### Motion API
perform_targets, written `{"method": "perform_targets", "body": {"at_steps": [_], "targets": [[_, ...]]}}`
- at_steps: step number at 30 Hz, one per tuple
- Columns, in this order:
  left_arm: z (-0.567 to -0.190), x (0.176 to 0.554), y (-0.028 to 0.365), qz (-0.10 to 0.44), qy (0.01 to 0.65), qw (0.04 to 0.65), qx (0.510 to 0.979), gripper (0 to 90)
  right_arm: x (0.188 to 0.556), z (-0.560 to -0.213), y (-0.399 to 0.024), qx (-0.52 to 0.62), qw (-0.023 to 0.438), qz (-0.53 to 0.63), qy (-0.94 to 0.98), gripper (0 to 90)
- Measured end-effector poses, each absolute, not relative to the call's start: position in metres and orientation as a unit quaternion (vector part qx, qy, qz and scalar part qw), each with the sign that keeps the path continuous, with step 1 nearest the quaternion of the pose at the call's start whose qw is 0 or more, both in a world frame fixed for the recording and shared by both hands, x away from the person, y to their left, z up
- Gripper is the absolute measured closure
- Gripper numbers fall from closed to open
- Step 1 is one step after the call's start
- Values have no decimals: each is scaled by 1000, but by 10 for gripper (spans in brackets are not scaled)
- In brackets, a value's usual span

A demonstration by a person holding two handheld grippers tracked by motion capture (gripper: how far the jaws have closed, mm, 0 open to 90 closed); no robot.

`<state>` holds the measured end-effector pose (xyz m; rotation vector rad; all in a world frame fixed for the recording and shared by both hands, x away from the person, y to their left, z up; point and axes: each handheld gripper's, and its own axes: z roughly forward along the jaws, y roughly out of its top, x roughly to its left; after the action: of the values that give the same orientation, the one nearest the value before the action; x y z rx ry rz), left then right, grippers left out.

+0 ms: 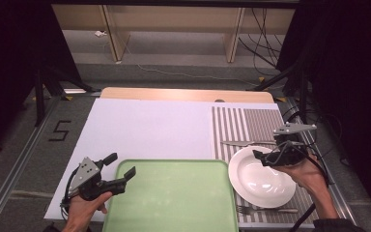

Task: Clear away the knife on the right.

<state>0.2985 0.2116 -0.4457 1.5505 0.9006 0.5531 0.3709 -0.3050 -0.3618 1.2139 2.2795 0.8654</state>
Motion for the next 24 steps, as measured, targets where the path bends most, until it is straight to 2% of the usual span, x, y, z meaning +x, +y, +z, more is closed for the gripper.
{"method": "perform_targets", "body": {"at_steps": [24], "targets": [[-445, 299, 212, 239, 385, 592, 666, 160, 441, -367, -312, 427, 194, 198, 861, 111]]}}
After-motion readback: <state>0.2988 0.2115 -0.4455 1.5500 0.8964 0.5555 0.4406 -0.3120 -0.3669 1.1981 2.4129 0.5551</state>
